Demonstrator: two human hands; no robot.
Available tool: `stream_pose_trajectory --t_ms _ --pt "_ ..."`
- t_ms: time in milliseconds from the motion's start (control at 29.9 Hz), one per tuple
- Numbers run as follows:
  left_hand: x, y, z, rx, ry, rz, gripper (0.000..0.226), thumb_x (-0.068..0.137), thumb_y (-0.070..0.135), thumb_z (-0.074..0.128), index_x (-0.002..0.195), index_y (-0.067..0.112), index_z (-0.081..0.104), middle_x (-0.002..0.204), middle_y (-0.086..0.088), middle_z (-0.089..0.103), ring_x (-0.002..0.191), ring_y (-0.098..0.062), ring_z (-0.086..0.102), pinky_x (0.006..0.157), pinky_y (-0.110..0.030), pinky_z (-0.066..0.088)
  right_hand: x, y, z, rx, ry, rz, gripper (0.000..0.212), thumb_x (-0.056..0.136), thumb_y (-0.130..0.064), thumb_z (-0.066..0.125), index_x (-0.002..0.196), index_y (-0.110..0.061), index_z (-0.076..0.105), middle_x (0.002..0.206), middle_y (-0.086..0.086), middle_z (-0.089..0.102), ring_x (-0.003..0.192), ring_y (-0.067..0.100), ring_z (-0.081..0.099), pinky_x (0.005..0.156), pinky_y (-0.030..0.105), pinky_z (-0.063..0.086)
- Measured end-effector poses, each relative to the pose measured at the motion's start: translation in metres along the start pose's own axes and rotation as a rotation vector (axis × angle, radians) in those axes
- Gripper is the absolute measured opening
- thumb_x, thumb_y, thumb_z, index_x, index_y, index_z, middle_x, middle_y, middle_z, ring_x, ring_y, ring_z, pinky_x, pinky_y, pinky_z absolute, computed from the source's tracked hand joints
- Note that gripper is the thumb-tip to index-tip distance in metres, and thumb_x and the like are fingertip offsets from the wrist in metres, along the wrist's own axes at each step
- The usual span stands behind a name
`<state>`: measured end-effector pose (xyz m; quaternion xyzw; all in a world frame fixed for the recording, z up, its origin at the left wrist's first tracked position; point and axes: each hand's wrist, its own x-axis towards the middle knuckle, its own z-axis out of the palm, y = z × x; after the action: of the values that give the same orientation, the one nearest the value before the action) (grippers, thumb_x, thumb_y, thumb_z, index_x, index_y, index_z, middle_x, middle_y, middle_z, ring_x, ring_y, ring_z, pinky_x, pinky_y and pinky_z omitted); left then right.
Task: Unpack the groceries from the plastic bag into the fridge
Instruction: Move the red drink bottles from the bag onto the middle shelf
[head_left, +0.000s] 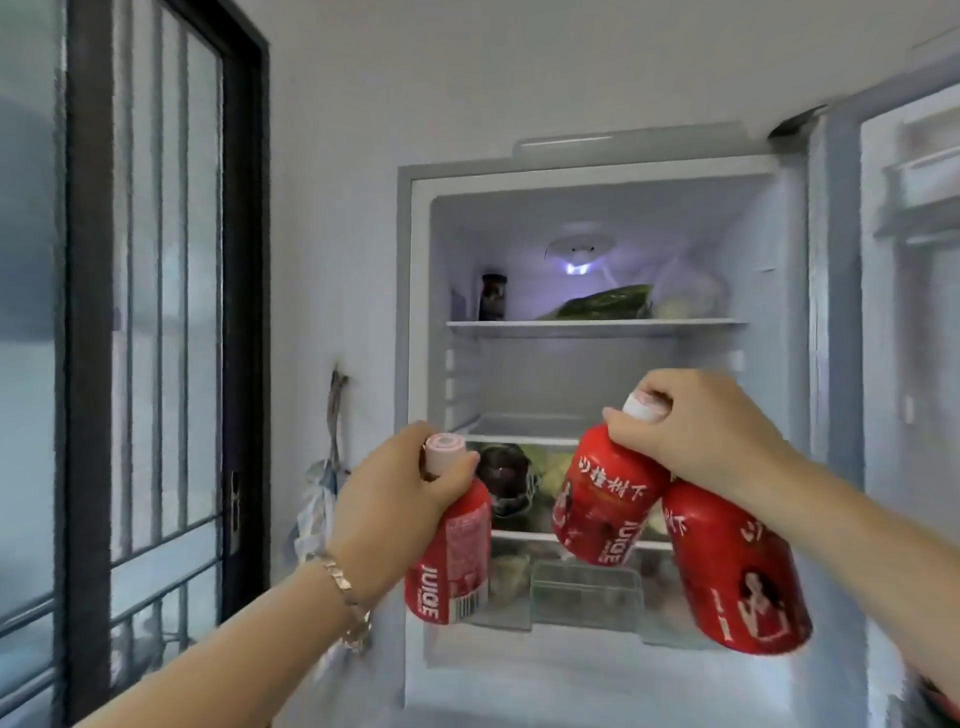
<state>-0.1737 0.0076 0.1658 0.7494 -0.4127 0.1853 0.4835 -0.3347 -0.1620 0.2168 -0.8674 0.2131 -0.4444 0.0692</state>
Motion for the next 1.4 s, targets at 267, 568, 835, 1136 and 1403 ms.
stream_pose_trajectory --t_ms 267,568,835,1136,1403 --pt "0.173 -0.006 0.101 -0.081 0.113 0.104 0.026 0.086 0.043 0.057 0.087 0.017 0.056 0.077 0.008 0.06 0.07 -0.009 0.058 0.058 -0.027 0.045 0.161 0.08 0.052 -0.155 -0.004 0.042 0.038 0.08 -0.053 0.06 0.078 -0.015 0.065 0.078 0.0 0.064 0.073 0.018 0.06 0.064 0.032 0.048" --pt "0.272 -0.033 0.175 -0.037 -0.027 0.096 0.029 0.088 0.042 0.056 0.076 0.016 0.05 0.074 0.003 0.055 0.072 -0.017 0.054 0.06 -0.027 0.037 0.23 0.118 0.121 -0.289 -0.11 0.196 0.05 0.08 -0.058 0.059 0.061 -0.014 0.044 0.06 0.0 0.046 0.071 0.024 0.053 0.055 0.03 0.035" --pt "0.289 -0.048 0.209 -0.022 -0.009 0.043 0.035 0.088 0.045 0.052 0.084 0.011 0.055 0.085 -0.006 0.063 0.077 -0.023 0.059 0.065 -0.029 0.045 0.209 0.133 0.124 -0.082 0.189 0.206 0.034 0.079 -0.043 0.067 0.061 -0.014 0.062 0.063 -0.003 0.062 0.065 0.011 0.057 0.061 0.027 0.043" --pt "0.29 -0.052 0.216 -0.01 0.03 0.083 0.031 0.087 0.046 0.052 0.09 0.015 0.054 0.093 -0.004 0.06 0.082 -0.022 0.059 0.069 -0.031 0.048 0.208 0.137 0.105 -0.189 0.612 0.006 0.04 0.087 -0.027 0.06 0.051 -0.013 0.049 0.045 -0.001 0.044 0.053 0.03 0.05 0.056 0.027 0.029" --pt "0.287 -0.054 0.216 -0.044 0.043 0.063 0.028 0.087 0.048 0.051 0.093 0.021 0.053 0.1 -0.004 0.06 0.085 -0.019 0.059 0.072 -0.03 0.049 0.21 0.148 0.126 -0.444 0.512 0.087 0.053 0.094 -0.045 0.031 0.057 -0.014 0.052 0.058 0.004 0.058 0.058 0.03 0.051 0.055 0.03 0.032"
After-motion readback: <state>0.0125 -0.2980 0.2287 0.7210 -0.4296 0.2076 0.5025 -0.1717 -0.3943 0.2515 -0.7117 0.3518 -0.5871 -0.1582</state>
